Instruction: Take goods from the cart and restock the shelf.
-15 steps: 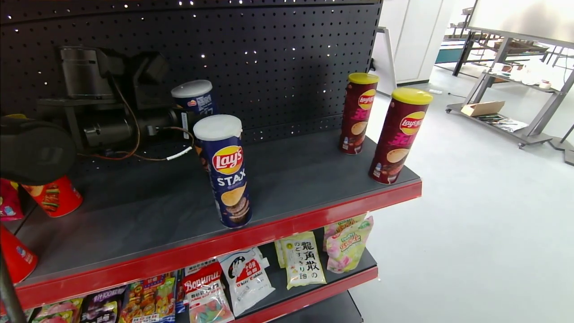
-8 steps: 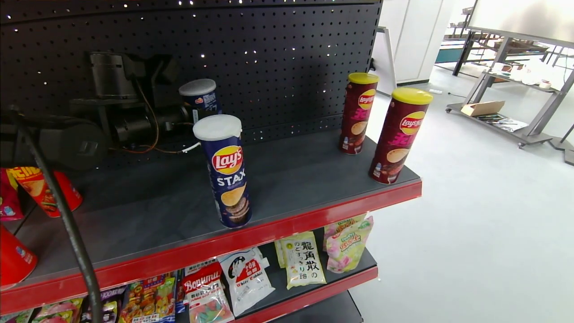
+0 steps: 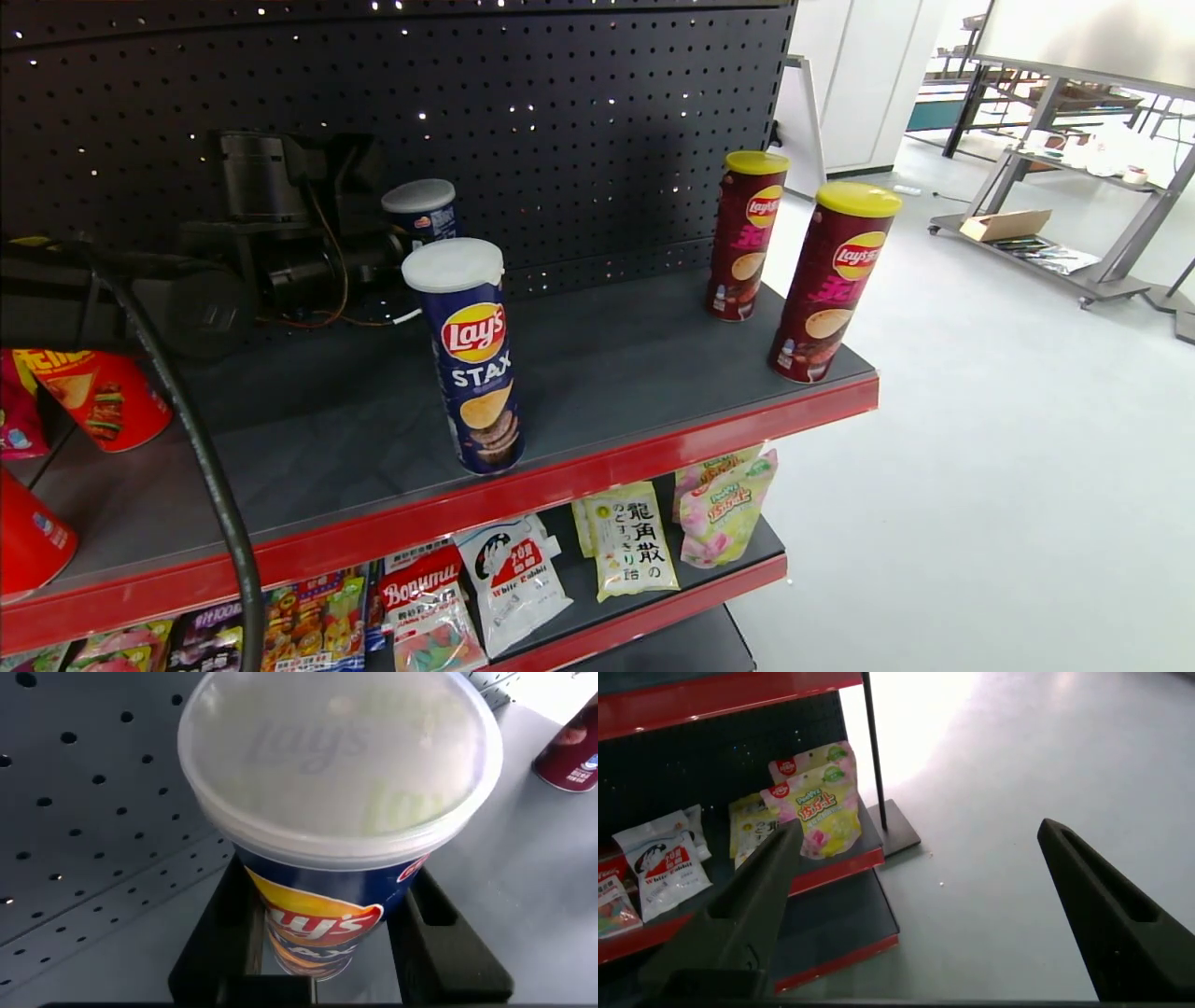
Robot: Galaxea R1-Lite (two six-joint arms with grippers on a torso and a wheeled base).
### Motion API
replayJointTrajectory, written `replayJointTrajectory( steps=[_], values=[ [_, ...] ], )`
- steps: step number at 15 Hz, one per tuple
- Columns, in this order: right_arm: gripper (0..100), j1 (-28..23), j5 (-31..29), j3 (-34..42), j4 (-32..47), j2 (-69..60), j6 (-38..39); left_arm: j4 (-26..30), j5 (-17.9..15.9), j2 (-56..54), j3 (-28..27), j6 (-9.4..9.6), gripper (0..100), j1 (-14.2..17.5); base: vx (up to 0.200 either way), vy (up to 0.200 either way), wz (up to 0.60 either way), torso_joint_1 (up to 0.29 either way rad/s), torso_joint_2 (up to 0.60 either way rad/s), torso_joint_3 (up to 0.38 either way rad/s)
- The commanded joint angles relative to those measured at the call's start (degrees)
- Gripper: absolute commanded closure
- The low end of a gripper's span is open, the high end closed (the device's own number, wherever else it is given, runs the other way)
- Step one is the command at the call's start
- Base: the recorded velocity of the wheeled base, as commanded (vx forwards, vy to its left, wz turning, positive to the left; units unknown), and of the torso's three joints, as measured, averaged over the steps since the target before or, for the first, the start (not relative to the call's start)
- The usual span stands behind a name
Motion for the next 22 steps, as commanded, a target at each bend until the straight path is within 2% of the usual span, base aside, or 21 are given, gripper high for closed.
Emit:
replayJointTrajectory(
  steps=[1, 5, 8, 14, 15, 19, 22],
  values=[
    [0, 0.02, 0.06, 0.01, -0.01, 0.07, 0.01, 0.1, 0.0, 0.01, -0.1, 0.02, 100, 0.0, 0.0, 0.0, 0.0, 0.0, 0.0, 0.0],
    [0, 0.02, 0.06, 0.01, 0.08, 0.07, 0.01, -0.07, -0.08, 0.01, -0.1, 0.11, 100, -0.26, 0.0, 0.0, 0.0, 0.0, 0.0, 0.0],
    [0, 0.02, 0.06, 0.01, -0.01, 0.07, 0.01, 0.1, -0.08, 0.01, 0.16, 1.6, 100, -0.26, 0.0, 0.0, 0.0, 0.0, 0.0, 0.0],
    [0, 0.02, -0.03, 0.01, -0.01, 0.07, 0.01, 0.1, -0.08, -0.08, 0.51, 1.6, 100, -0.26, 0.0, 0.0, 0.0, 0.0, 0.0, 0.0],
    [0, 0.02, -0.03, 0.01, -0.01, 0.07, 0.01, 0.19, -0.08, -0.08, 0.51, 1.6, 0, -0.26, 0.0, 0.0, 0.0, 0.0, 0.0, 0.0],
    [0, 0.02, -0.03, 0.01, -0.01, 0.07, 0.01, 0.45, -0.08, -0.43, 0.95, 1.43, 0, -0.26, 0.0, 0.0, 0.0, 0.0, 0.0, 0.0],
    [0, 0.02, -0.03, 0.01, -0.01, 0.07, 0.01, 0.37, 0.0, -2.63, 3.85, 1.51, 0, 0.18, 0.0, 0.0, 0.0, 0.0, 0.0, 0.0]
  ],
)
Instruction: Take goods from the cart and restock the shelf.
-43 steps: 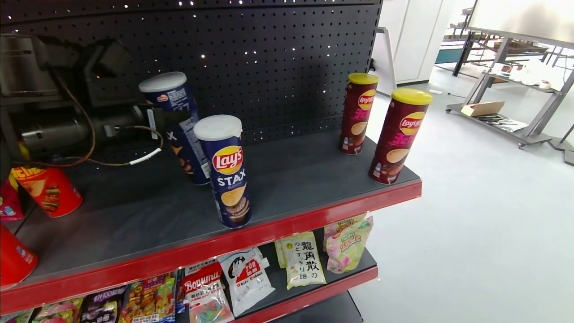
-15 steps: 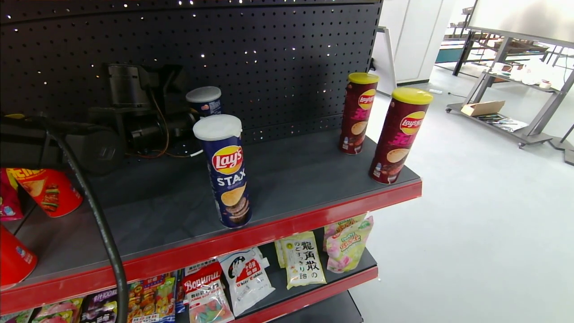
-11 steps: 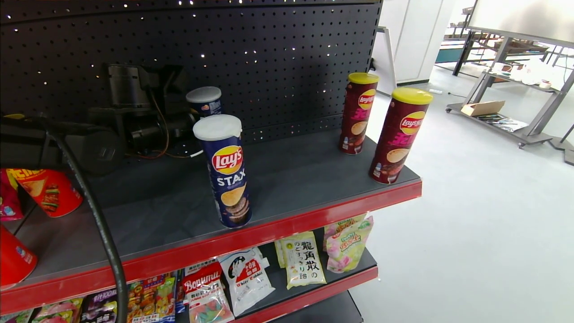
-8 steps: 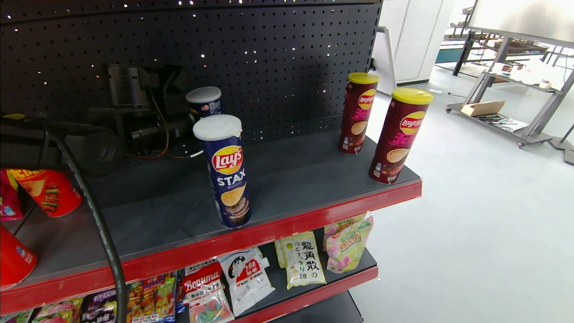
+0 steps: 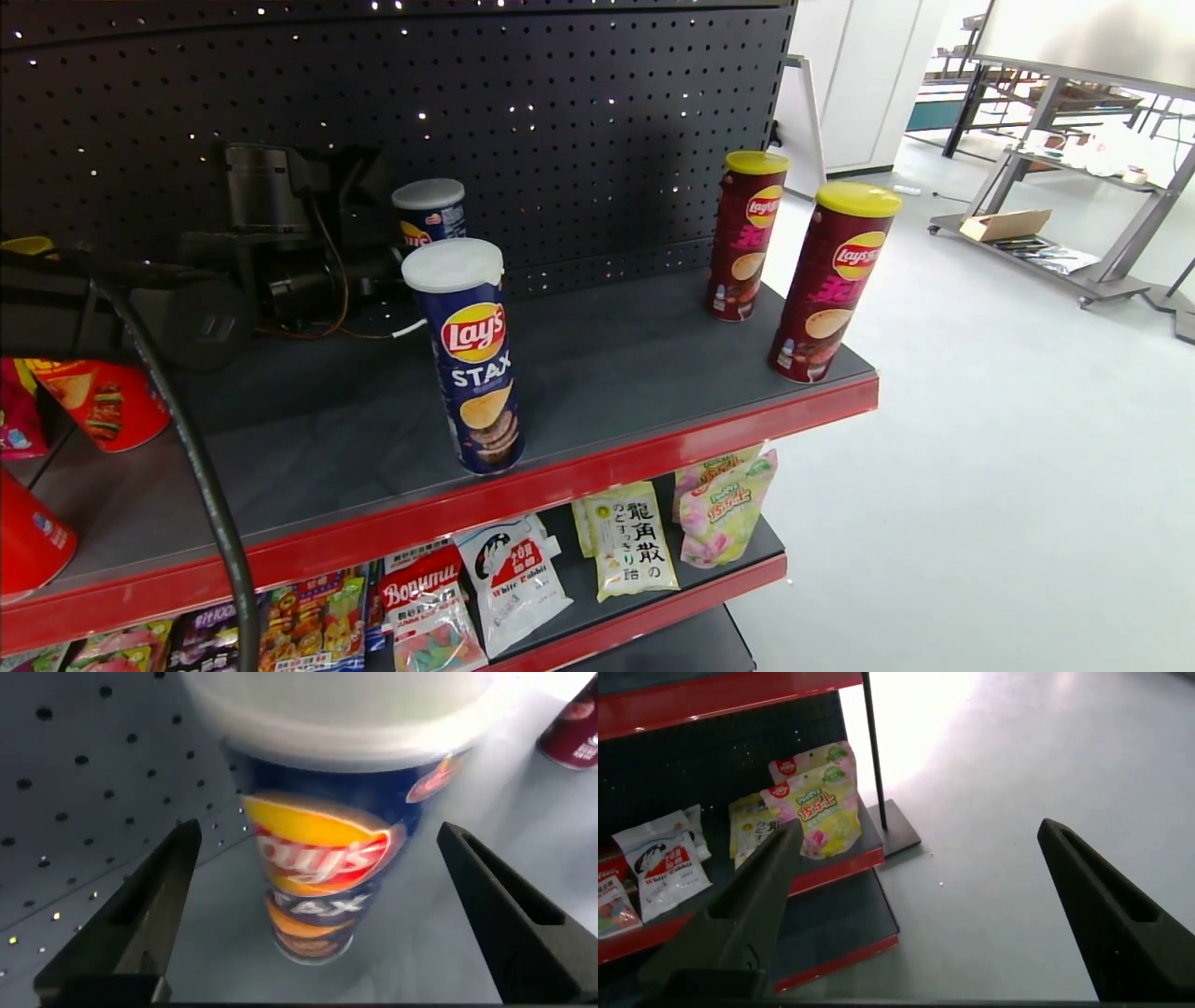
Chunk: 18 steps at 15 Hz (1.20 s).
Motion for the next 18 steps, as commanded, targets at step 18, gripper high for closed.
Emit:
replayJointTrajectory(
  steps=[18],
  values=[
    [0, 0.02, -0.03, 0.01, -0.01, 0.07, 0.0, -5.26, -1.86, -41.42, 39.32, 3.52, 0, 9.12, 0.0, 0.0, 0.0, 0.0, 0.0, 0.0]
  ],
)
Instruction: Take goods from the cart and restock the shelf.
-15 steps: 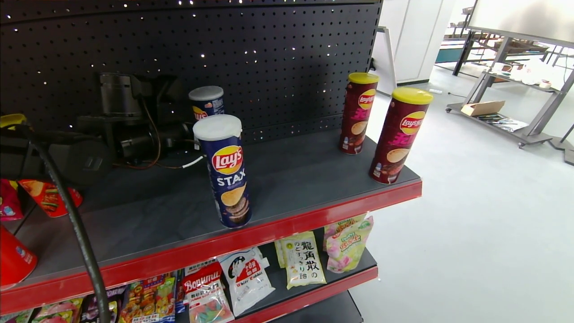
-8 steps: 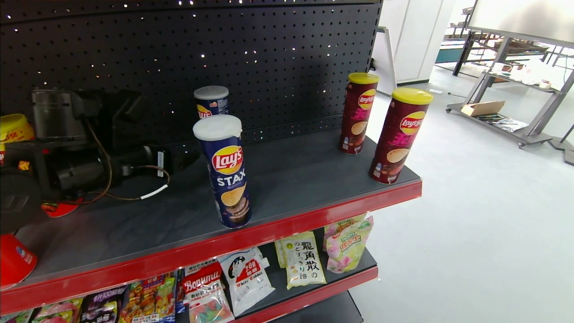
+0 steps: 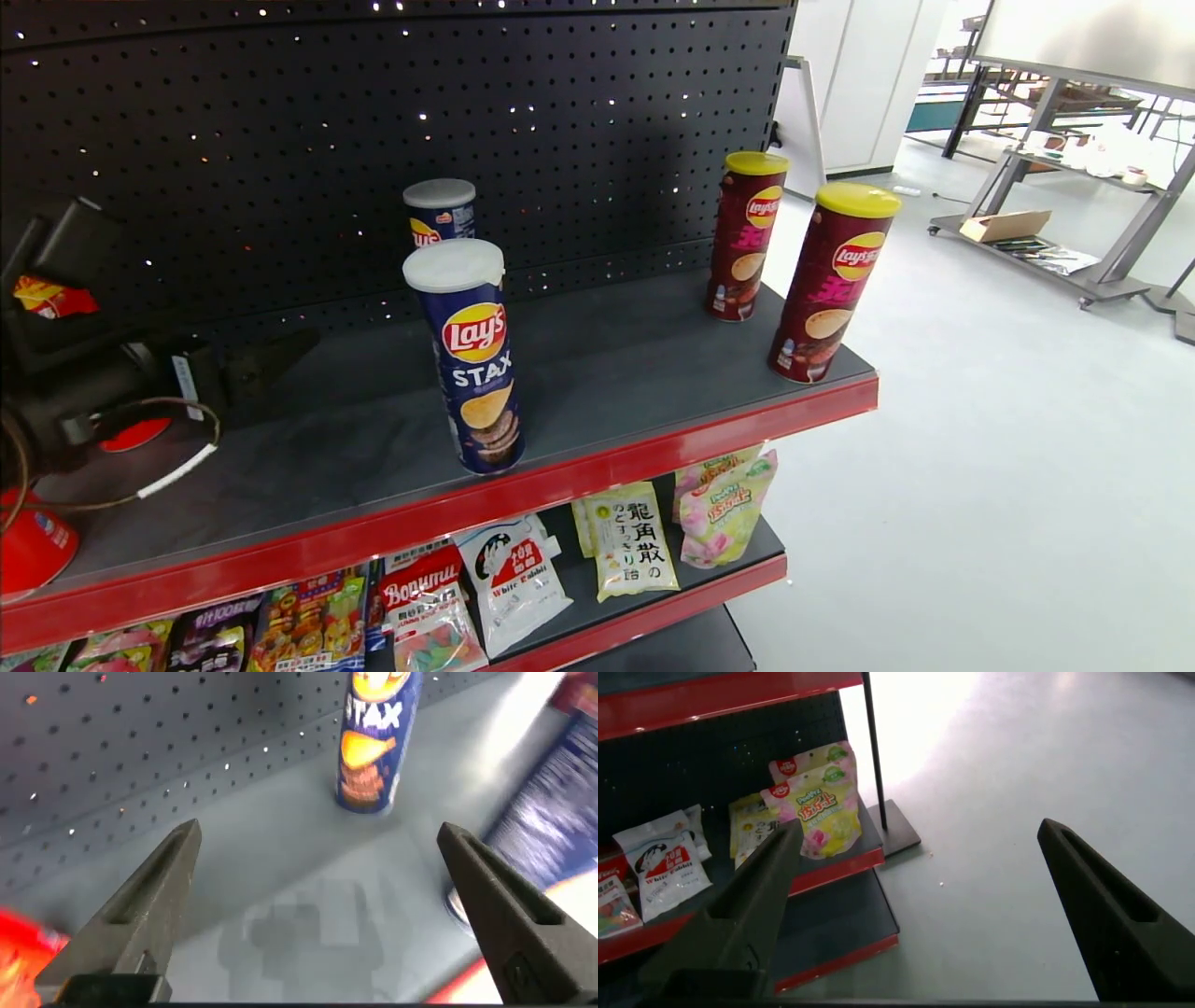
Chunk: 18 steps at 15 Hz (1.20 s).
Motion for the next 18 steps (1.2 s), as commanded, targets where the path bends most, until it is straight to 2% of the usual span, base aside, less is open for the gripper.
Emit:
replayJointTrajectory(
  steps=[1, 2, 5, 9, 10, 11, 12, 14, 15, 17, 18],
  values=[
    [0, -0.01, 0.24, 0.01, -0.01, 0.07, -0.08, 1.77, -0.26, -9.07, 4.13, -0.01, 0, 0.35, 0.0, 0.0, 0.0, 0.0, 0.0, 0.0],
    [0, -0.01, 0.86, 0.01, -0.01, 0.07, -0.43, 3.88, -0.35, -11.27, 4.22, -0.01, 0, 0.26, 0.0, 0.0, 0.0, 0.0, 0.0, 0.0],
    [0, 0.07, 1.91, -0.08, -0.01, 0.07, -2.36, 15.66, -2.37, -20.94, 4.13, -0.01, 0, 0.35, 0.0, 0.0, 0.0, 0.0, 0.0, 0.0],
    [0, 0.16, 1.39, -0.69, -0.18, 0.86, -2.1, 23.57, -2.37, -28.59, 4.31, -0.1, 0, 0.26, 0.0, 0.0, 0.0, 0.0, 0.0, 0.0],
    [0, 0.69, 0.77, -7.64, -2.64, 11.15, 1.68, 25.68, -2.37, -30.26, 4.31, -0.27, 0, 0.26, 0.0, 0.0, 0.0, 0.0, 0.0, 0.0],
    [0, 1.48, 0.86, -19.24, -5.11, 26.35, 8.63, 27.0, -2.37, -31.75, 4.31, -0.8, 0, 0.26, 0.0, 0.0, 0.0, 0.0, 0.0, 0.0],
    [0, 1.48, 0.86, -22.32, -5.02, 32.07, 7.13, 27.17, -2.37, -32.19, 4.4, -0.8, 0, 0.26, 0.0, 0.0, 0.0, 0.0, 0.0, 0.0],
    [0, 1.66, 2.18, -20.47, -5.72, 34.35, -4.47, 27.0, -1.75, -33.6, 5.19, -0.8, 0, 0.26, 0.0, 0.0, 0.0, 0.0, 0.0, 0.0],
    [0, 1.66, 2.97, -19.94, -5.63, 34.09, -6.32, 27.17, -1.4, -34.47, 5.36, -0.71, 0, 0.35, 0.0, 0.0, 0.0, 0.0, 0.0, 0.0],
    [0, 1.48, 5.34, -17.04, -5.54, 32.33, -8.69, 27.17, 2.82, -37.46, 7.65, -0.8, 0, 0.35, 0.0, 0.0, 0.0, 0.0, 0.0, 0.0],
    [0, 1.3, 5.08, -16.34, -5.54, 31.98, -8.6, 27.17, 3.61, -38.52, 8.44, -0.71, 0, 0.35, 0.0, 0.0, 0.0, 0.0, 0.0, 0.0]
  ],
)
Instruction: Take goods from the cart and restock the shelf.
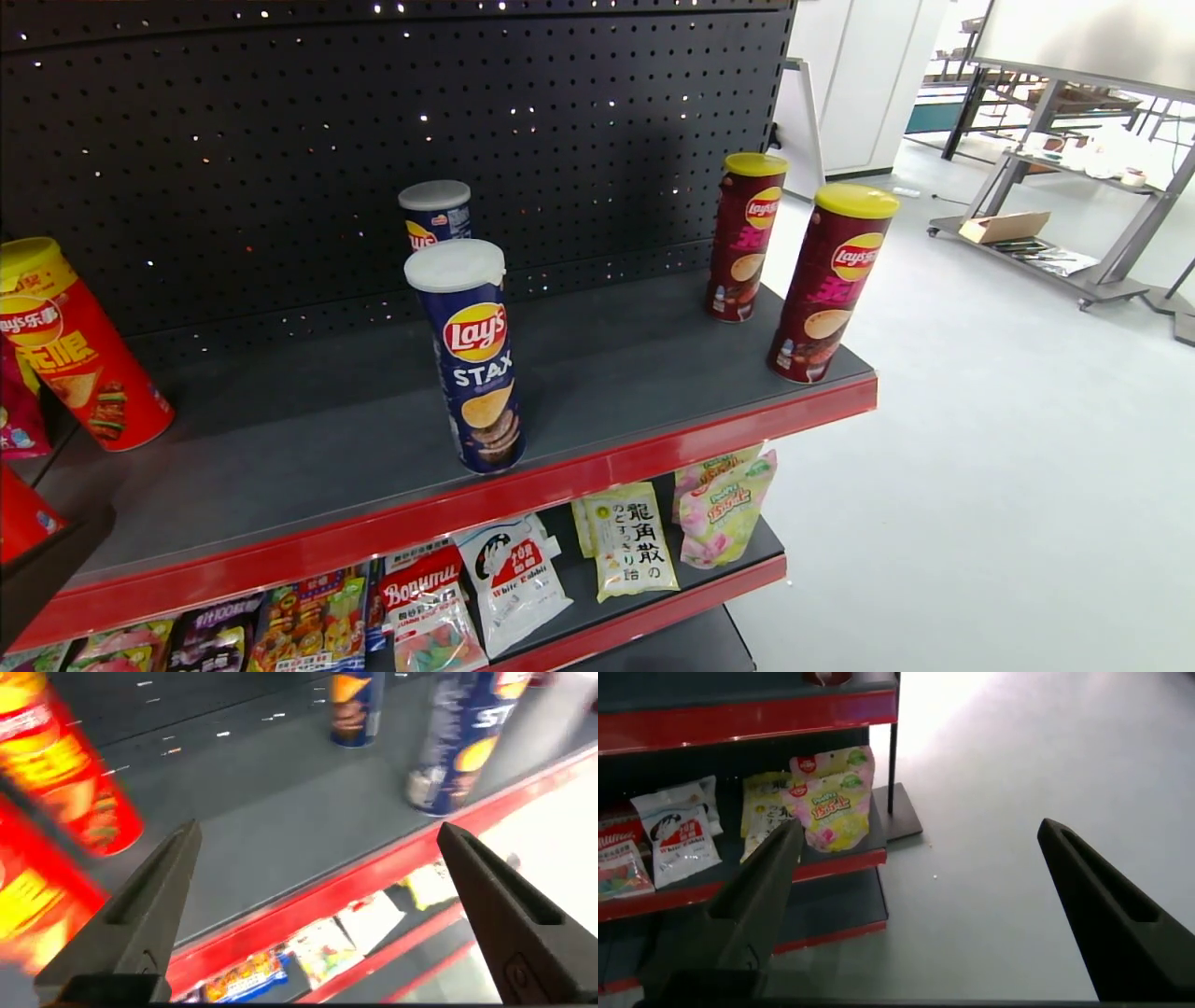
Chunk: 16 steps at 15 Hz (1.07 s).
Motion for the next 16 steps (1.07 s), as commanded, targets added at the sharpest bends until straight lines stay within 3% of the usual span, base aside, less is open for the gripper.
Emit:
replayJointTrajectory(
  steps=[1, 5, 9, 12, 14, 16],
  values=[
    [0, -0.09, 0.65, 0.43, -0.31, 2.32, -1.34, -0.09, 0.34, -2.69, 1.27, 0.12, 0, 0.0, 0.0, 0.0, 0.0, 0.0, 0.0, 0.0],
    [0, -0.09, 0.56, 0.43, -0.05, 1.7, -1.42, -0.35, 0.52, -1.72, 1.09, 0.38, 0, 0.0, 0.0, 0.0, 0.0, 0.0, 0.0, 0.0],
    [0, -0.09, 0.48, 1.04, -0.05, 1.62, -1.51, -0.35, 0.78, -1.72, 1.18, 0.65, 0, 0.0, 0.0, 0.0, 0.6, 0.001, 0.0, 0.001],
    [0, -0.09, 0.56, 1.13, -0.14, 1.62, -1.78, -0.35, 3.24, -1.37, 1.09, 2.49, 0, 0.09, 0.0, 0.0, 0.4, 0.005, 0.0, 0.0],
    [0, 0.0, 0.56, 1.22, -0.14, 1.53, -1.95, -0.09, 5.18, -1.46, 1.27, 6.98, 0, 0.09, 0.0, 0.0, 0.0, 0.0, 0.0, 0.0],
    [0, 0.0, 0.56, 1.92, -0.23, 0.91, -2.21, -0.17, 6.05, -1.37, 1.27, 8.12, 0, 0.09, 0.0, 0.0, 0.0, 0.0, 0.0, 0.0]
  ],
)
